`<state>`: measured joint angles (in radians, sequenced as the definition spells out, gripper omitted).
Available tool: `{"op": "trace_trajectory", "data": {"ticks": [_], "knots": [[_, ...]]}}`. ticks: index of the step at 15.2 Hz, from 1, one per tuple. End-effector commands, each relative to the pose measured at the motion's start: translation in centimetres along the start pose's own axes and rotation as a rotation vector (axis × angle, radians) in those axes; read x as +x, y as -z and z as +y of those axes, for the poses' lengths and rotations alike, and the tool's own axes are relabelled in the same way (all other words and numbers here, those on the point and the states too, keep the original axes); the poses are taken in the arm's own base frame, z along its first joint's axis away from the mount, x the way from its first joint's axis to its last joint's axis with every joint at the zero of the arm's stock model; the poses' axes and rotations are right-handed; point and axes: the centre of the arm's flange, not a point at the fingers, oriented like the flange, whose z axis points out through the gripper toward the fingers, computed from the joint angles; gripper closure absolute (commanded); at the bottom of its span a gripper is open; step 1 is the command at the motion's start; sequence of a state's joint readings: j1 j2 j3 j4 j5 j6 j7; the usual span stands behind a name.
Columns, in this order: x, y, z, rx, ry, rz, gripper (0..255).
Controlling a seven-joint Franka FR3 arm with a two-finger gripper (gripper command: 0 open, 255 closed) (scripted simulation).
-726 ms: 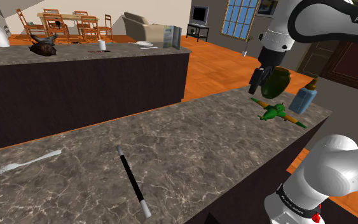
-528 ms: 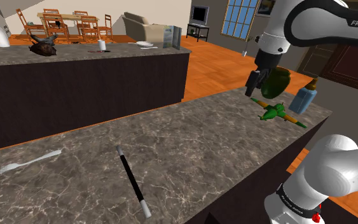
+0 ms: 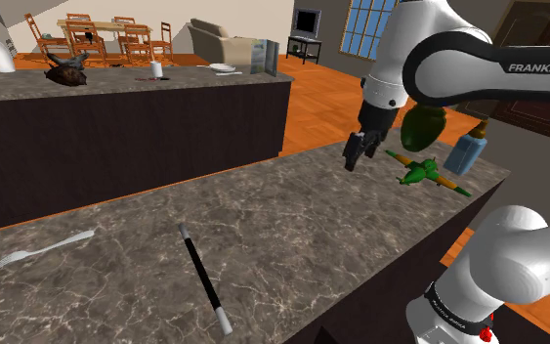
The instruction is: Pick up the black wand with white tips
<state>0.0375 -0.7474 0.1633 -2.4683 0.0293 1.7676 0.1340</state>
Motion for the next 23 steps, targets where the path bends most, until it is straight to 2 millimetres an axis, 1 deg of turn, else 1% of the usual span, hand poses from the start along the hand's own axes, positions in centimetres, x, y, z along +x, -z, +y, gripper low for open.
{"op": "trace_trajectory", "data": {"ticks": [1,12,23], "knots": [[0.4,-1.0,-2.4,0.002,-0.01,0.001,0],[3.6,-6.8,-15.2,0.01,-0.06,0.002,0],[7.5,-12.5,-27.9,0.019,-0.11,0.003,0]]}}
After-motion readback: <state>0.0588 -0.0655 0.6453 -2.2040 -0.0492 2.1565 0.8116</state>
